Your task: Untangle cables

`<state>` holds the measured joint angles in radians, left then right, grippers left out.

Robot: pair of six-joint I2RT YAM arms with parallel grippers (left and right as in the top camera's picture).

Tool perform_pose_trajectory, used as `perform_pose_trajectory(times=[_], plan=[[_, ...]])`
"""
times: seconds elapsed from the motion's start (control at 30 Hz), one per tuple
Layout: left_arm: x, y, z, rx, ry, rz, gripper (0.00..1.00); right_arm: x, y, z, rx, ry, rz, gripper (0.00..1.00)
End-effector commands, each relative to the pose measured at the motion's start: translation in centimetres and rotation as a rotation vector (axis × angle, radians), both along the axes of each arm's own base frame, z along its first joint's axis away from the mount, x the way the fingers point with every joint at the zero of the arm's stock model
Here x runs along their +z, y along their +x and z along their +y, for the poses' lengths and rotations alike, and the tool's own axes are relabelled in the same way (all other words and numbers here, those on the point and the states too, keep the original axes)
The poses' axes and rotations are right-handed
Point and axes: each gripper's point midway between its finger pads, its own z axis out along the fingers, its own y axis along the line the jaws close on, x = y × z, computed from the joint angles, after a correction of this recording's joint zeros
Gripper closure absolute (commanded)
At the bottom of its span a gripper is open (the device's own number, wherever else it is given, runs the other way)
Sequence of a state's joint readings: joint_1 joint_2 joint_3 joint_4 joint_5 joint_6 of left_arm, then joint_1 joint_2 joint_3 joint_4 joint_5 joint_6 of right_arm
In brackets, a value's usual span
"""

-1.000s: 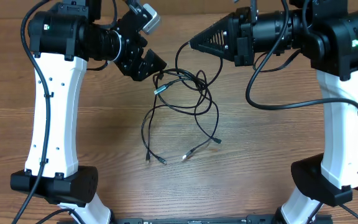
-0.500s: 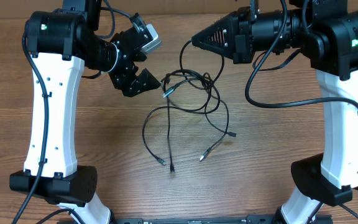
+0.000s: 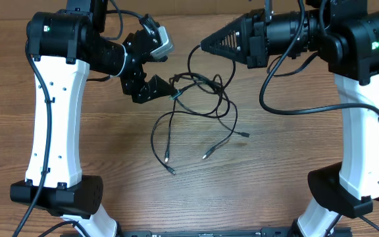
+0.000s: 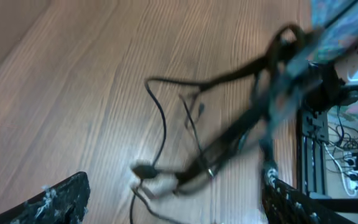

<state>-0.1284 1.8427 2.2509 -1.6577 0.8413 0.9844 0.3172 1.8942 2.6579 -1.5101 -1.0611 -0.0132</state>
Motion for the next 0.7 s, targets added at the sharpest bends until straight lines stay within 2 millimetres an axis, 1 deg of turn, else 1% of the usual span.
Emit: perform_pose_trajectory(times=[0.0, 0.03, 0.07, 0.1, 0.17, 0.2, 0.23, 0.3, 0.4, 0.43, 0.53, 0.57, 0.63, 0.67], plan=[[0.6, 0.3, -0.7, -0.047, -0.062, -0.032, 0.14, 2.1, -3.3, 1.2, 0.114, 0.07, -0.007, 0.96], [0.8, 0.3, -0.8, -0.049, -0.069, -0.036, 0.14, 2.1, -3.6, 1.5, 0.124, 0.07, -0.002, 0.96], [0.8, 0.4, -0.8, -0.049, -0.071, -0.041, 0.18, 2.1, -3.9, 1.9, 0.134, 0.07, 0.008, 0.96], [0.8, 0.5, -0.9, -0.05, -0.073, -0.046, 0.27, 2.1, -4.2, 2.2, 0.143, 0.071, 0.015, 0.96], [1.1, 0.6, -1.0, -0.054, -0.085, -0.054, 0.67, 2.2, -4.7, 2.7, 0.161, 0.075, 0.015, 0.96], [1.2, 0.6, -1.1, -0.056, -0.092, -0.056, 0.89, 2.3, -4.8, 2.8, 0.165, 0.076, 0.012, 0.96], [1.2, 0.6, -1.1, -0.056, -0.092, -0.057, 0.95, 2.4, -4.7, 2.8, 0.162, 0.078, 0.011, 0.96], [1.1, 0.6, -1.0, -0.049, -0.091, -0.048, 0.96, 2.4, -4.2, 2.7, 0.146, 0.077, 0.001, 0.96], [1.1, 0.9, -0.4, -0.014, -0.091, -0.024, 0.96, 1.5, -1.8, 1.6, 0.027, 0.022, -0.022, 0.96], [1.2, 1.1, 0.1, 0.011, -0.093, -0.013, 0.96, 1.0, -0.6, 0.8, -0.032, -0.007, -0.023, 0.96], [1.3, 1.6, 1.7, 0.076, -0.099, 0.013, 0.96, 0.2, 1.6, -1.6, -0.144, -0.049, -0.008, 0.96], [1.4, 1.9, 2.8, 0.114, -0.103, 0.023, 0.96, 0.0, 2.3, -2.9, -0.181, -0.053, 0.008, 0.96], [1.7, 2.0, 4.0, 0.147, -0.123, 0.037, 0.96, -0.3, 3.0, -4.3, -0.218, -0.056, 0.032, 0.96], [1.9, 2.0, 4.4, 0.157, -0.14, 0.044, 0.93, -0.3, 3.0, -4.6, -0.222, -0.055, 0.043, 0.96]])
